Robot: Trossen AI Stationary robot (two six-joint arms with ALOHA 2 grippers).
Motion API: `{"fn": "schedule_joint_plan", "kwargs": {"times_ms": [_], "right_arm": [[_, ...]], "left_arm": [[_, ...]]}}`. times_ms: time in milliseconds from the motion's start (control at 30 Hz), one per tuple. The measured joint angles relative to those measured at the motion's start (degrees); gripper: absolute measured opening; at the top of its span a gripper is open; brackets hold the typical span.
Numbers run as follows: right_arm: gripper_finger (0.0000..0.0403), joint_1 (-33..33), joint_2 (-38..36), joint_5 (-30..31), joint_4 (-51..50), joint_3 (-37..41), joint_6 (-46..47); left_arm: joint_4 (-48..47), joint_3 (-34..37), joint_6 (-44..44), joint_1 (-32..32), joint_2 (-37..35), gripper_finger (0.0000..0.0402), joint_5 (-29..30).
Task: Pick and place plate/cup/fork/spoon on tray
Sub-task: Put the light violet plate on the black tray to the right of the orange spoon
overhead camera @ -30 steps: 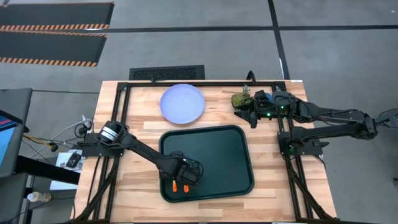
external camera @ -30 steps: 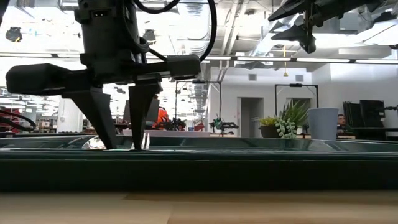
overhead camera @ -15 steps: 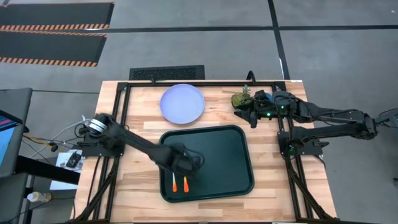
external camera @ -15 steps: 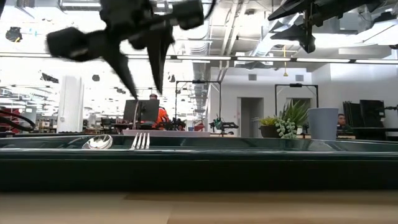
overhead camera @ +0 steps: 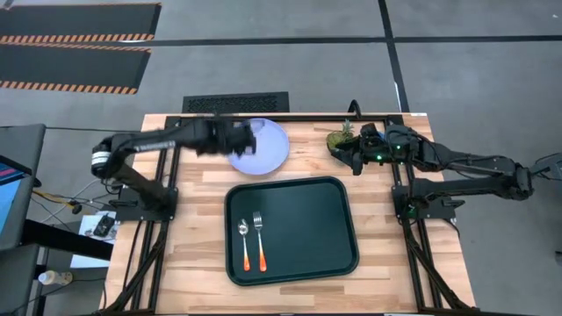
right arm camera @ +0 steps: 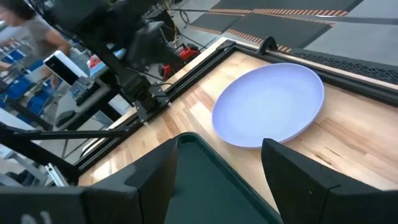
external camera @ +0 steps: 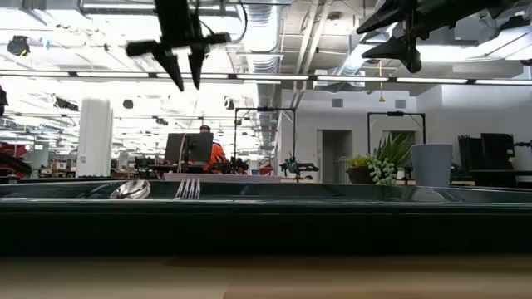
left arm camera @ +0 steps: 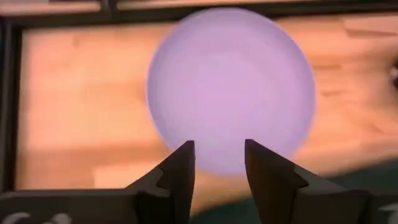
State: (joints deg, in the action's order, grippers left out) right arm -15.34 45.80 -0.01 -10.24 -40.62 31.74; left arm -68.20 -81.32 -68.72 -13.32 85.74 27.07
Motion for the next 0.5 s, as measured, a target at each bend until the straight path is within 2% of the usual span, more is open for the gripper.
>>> {"fn": "schedule_joint_plan", "kwargs": {"times_ms": [167,300,400,500], "right_arm": [[0.026,-0.23,0.0,-0.07,-0.02,0.0,0.14],[0.026,-0.21,0.0,-0.06,-0.01,0.0,0.18],[0.026,-0.21,0.0,-0.01,0.0,0.0,0.21],[0.026,-0.21,0.0,0.5,0.03,0.0,0.76]], "left_arm": [[5.5,0.07,16.75,-14.9,3.63,0.0124,-3.43],[12.26,0.07,29.12,-24.61,7.71,0.0124,-11.62],[15.12,0.07,36.14,-29.12,11.42,0.0124,-15.57],[15.32,0.09,39.58,-31.39,15.05,0.0124,-15.85]]}}
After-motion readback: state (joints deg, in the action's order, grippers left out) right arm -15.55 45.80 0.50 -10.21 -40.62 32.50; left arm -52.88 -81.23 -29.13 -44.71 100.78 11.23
